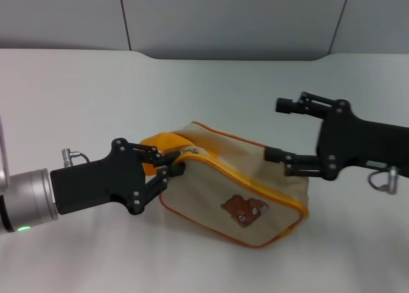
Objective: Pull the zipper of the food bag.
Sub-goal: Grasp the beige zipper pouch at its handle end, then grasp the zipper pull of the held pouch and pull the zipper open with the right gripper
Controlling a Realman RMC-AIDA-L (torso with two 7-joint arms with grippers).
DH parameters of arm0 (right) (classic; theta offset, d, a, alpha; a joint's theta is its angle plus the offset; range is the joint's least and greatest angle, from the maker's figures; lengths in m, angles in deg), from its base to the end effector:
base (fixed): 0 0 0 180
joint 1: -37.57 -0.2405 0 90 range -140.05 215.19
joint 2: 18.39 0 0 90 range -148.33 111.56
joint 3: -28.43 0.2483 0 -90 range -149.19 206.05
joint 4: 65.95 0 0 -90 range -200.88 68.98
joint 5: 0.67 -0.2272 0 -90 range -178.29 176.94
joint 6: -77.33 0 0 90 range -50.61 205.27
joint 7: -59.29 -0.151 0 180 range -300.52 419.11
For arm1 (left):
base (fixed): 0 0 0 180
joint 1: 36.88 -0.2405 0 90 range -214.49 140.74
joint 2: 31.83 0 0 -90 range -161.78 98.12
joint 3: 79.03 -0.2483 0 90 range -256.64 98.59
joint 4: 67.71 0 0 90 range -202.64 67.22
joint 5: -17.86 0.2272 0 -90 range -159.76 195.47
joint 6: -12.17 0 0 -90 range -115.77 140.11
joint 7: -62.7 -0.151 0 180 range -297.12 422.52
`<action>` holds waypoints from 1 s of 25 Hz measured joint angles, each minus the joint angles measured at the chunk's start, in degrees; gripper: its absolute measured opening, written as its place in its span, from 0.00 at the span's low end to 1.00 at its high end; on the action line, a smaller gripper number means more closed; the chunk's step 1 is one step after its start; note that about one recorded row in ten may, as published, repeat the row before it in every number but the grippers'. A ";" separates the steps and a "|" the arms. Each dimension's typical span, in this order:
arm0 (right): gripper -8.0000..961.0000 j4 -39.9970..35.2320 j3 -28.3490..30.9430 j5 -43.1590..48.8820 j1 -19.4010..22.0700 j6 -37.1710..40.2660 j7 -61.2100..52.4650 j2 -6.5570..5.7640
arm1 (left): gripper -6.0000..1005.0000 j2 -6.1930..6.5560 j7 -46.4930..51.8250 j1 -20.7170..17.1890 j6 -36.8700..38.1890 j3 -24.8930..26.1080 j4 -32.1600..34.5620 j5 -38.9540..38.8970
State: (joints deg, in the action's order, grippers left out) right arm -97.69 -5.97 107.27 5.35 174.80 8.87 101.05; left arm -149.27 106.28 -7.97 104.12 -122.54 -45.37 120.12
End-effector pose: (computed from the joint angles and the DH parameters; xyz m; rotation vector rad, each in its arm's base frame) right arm 0.2377 0.3354 0.0000 -2.6347 -0.0259 0.9324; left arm -0.2671 0.3127 -0.0290 -2.6591 -0.0532 -0.8696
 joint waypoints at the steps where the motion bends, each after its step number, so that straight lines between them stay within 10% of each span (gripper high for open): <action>1: 0.85 0.00 0.00 0.00 0.00 0.00 0.00 0.00 | 0.12 0.00 0.00 0.00 0.00 0.00 0.00 0.00; 20: 0.85 5.44 -3.81 -0.38 -6.32 -4.85 15.91 0.17 | 0.11 -0.50 0.07 1.98 3.22 -0.61 2.80 0.48; 25: 0.69 5.68 -3.90 -0.90 -6.74 -5.32 17.15 0.21 | 0.11 -0.52 0.05 2.16 3.40 -0.61 2.88 0.48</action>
State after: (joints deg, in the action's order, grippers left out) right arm -92.01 -9.87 106.38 -1.39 169.47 26.02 101.26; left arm -149.79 106.33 -5.81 107.53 -123.15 -42.50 120.60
